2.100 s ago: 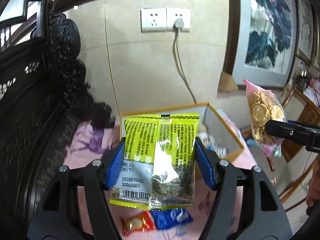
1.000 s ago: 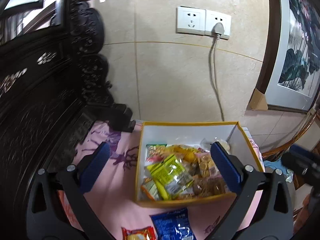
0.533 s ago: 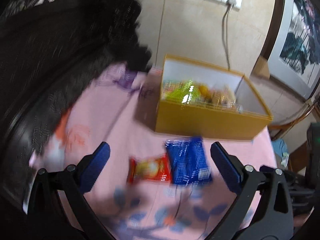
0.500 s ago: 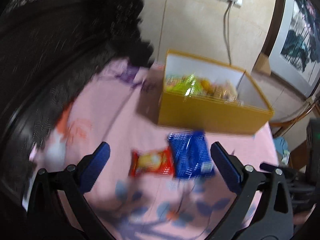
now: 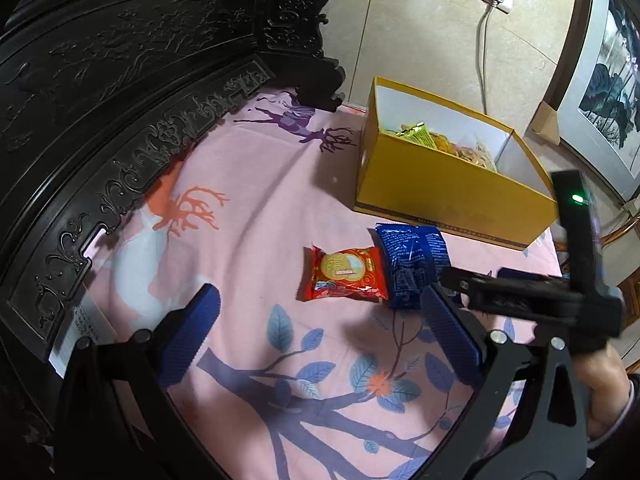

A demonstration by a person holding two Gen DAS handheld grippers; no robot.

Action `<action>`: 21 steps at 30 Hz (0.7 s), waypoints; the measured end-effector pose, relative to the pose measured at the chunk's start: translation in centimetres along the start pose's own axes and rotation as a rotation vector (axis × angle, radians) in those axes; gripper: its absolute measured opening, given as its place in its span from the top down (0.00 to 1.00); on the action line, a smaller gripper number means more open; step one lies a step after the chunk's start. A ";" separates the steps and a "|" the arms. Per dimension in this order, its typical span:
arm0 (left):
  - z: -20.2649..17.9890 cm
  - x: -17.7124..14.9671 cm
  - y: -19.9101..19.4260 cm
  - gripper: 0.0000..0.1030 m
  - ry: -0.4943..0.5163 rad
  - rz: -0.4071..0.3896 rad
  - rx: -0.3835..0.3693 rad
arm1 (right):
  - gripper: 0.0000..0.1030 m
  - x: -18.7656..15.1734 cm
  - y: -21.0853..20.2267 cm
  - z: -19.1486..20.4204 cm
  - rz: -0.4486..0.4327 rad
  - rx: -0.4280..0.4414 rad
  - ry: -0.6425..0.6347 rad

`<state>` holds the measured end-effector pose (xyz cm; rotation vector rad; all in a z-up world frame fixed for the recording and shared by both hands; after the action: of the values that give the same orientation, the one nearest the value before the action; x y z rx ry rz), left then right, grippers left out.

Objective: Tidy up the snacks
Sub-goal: 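Move both open grippers back over the remaining snacks, then grasp the blue snack bag with the right gripper and lift it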

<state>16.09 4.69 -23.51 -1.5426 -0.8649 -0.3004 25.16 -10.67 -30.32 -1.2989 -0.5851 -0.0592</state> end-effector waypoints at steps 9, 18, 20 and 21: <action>0.5 -0.2 -0.3 0.02 0.007 0.012 0.015 | 0.01 2.2 3.3 1.4 0.030 -0.010 -0.049; 1.1 -0.1 -0.1 0.02 0.000 0.026 0.038 | 0.01 2.6 6.6 1.7 0.094 -0.064 -0.099; 1.1 -0.1 -0.1 0.02 0.001 0.027 0.039 | 0.01 2.6 7.5 2.0 0.116 -0.066 -0.105; 1.1 -0.1 0.0 0.02 0.003 0.028 0.043 | 0.01 2.4 7.7 2.2 0.115 -0.076 -0.120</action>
<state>15.68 5.69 -23.74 -1.5129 -0.8420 -0.2620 29.24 -5.79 -35.80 -1.4146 -0.6144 0.0925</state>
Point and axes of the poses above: each gripper's, at about its wrist camera, not at the fingertips, and y roughly the way its jaws point, z to its left, x to its top, the point moved 8 cm from there along y, roughly the way its jaws point, and after that the axes turned 6 degrees about -y, right-handed, at the moved point
